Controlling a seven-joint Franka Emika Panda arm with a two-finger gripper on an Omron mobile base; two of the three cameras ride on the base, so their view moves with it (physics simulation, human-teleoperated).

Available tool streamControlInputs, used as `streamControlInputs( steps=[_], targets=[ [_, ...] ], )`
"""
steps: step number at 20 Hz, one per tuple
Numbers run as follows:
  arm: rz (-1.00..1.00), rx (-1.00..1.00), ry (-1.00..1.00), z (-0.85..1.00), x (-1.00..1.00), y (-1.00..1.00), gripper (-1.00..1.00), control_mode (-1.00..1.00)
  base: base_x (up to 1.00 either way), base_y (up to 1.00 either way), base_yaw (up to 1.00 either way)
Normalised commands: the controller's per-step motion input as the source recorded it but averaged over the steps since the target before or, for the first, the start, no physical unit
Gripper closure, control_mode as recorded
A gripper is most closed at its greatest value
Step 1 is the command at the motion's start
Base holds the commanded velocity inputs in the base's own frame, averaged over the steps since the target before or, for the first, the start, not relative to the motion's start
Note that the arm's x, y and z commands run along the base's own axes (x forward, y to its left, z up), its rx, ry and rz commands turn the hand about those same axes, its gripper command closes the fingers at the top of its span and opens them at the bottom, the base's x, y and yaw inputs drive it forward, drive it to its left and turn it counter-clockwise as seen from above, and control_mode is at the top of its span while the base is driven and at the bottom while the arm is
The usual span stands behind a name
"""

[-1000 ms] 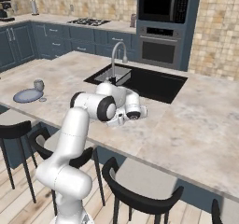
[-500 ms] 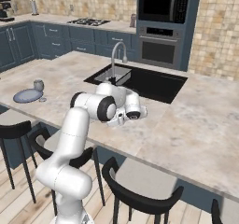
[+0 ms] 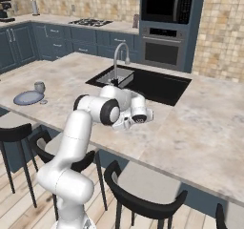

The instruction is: Retrieve the wine glasses from the counter and place one next to each plate.

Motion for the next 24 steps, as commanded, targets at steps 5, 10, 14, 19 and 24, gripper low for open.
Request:
streamControlInputs(
  steps=[5, 10, 14, 19, 24],
  targets=[
    [0.00, 0.00, 0.00, -0.13, 0.00, -0.43, -1.00, -1.00, 0.00, 0.00, 0.00],
    [-0.04, 0.00, 0.00, -0.04, 0.01, -0.21, -1.00, -1.00, 0.00, 0.00, 0.00],
    [-0.08, 0.00, -0.02, 0.03, -0.01, -0.54, -1.00, -1.00, 0.00, 0.00, 0.00],
    [-0.12, 0.03, -0.17, 0.44, -0.53, -0.59, -1.00, -1.00, 0.00, 0.00, 0.00],
    [-0.09, 0.02, -0.30, 0.95, -0.71, -0.08, -1.00, -1.00, 0.00, 0.00, 0.00]
  ],
)
